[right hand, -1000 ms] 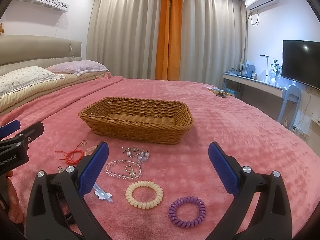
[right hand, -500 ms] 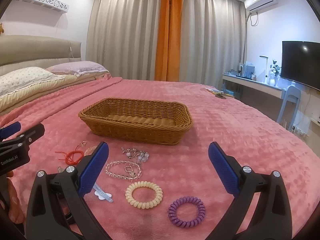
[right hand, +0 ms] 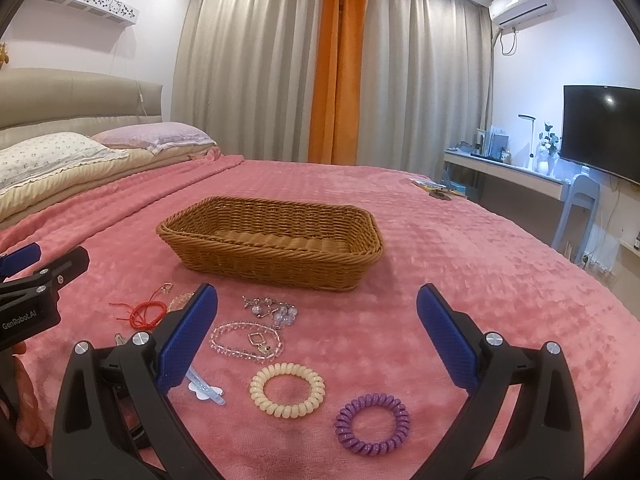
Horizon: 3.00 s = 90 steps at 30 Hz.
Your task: Organize jewelry
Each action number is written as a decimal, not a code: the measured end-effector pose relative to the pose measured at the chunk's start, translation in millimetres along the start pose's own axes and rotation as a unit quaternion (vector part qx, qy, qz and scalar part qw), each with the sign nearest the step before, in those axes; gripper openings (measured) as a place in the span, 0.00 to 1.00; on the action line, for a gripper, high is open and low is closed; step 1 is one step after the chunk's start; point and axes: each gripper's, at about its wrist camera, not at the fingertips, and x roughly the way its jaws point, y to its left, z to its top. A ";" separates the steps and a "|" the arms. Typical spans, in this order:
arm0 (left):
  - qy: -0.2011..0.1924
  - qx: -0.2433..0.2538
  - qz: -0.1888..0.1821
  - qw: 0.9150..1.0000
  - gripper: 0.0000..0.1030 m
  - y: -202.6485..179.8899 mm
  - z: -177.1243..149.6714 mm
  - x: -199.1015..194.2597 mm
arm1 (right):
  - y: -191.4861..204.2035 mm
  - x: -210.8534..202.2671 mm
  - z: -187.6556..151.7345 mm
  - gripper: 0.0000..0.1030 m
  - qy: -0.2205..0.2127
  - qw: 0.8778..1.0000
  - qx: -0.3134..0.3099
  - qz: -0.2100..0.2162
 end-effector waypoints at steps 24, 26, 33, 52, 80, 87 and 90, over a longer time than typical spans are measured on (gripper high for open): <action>0.151 -0.033 -0.110 0.982 0.73 28.9 -3.3 -25.7 | -30.7 3.6 2.1 0.62 0.092 0.995 0.001 -0.028; 0.175 -0.024 -0.122 0.977 0.71 19.2 -11.5 -24.6 | -46.4 -0.5 -1.6 0.50 0.108 0.994 0.008 -0.029; 0.216 0.007 -0.152 0.965 0.64 -3.1 -34.0 -11.3 | -78.4 16.1 -14.4 0.41 0.184 0.981 0.051 0.019; 0.262 0.004 -0.154 0.953 0.24 -19.8 -46.0 24.1 | -71.8 46.9 -52.7 0.33 0.260 0.964 0.053 0.022; 0.097 -0.012 -0.163 0.982 0.18 -32.9 77.9 18.3 | -31.6 40.8 103.6 0.09 0.102 0.992 0.024 0.074; 0.102 -0.010 -0.160 0.982 0.17 -50.8 117.2 102.8 | -12.8 137.8 130.1 0.08 0.141 0.985 0.039 0.089; 0.118 -0.006 -0.153 0.981 0.15 -58.0 117.1 142.6 | -8.3 182.2 123.2 0.08 0.175 0.979 0.049 0.089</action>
